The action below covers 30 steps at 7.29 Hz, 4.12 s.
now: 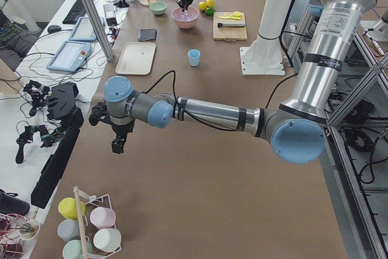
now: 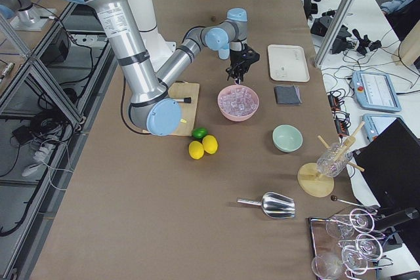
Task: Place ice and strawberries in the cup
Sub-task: 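Carry the ice cube with the right gripper over the light-blue cup, then open the right gripper to drop the ice cube into the cup, then move the right gripper back over the pink ice bowl, then lower the right gripper into the bowl to grasp a third ice cube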
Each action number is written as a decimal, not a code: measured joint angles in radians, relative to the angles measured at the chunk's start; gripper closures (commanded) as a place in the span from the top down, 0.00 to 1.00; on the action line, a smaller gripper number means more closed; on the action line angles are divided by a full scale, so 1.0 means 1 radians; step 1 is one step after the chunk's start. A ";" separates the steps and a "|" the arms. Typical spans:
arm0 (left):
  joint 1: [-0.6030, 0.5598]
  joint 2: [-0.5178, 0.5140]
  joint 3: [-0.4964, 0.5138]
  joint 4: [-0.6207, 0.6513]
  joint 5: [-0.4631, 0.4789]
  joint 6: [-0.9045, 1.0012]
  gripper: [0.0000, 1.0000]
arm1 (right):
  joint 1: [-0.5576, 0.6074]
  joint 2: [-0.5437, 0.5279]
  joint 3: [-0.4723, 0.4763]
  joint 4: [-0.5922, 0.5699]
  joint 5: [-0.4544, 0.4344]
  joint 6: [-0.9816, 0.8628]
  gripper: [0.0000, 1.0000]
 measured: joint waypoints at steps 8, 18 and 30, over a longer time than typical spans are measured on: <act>0.000 0.014 0.032 -0.003 -0.002 0.003 0.98 | -0.216 0.244 -0.179 0.370 0.034 -0.102 0.00; 0.000 0.015 0.043 -0.005 -0.002 0.004 0.98 | -0.293 0.313 -0.297 0.466 0.019 -0.108 0.97; 0.000 0.010 0.034 -0.005 -0.002 -0.003 0.98 | 0.115 -0.050 -0.102 0.268 0.464 -0.914 0.87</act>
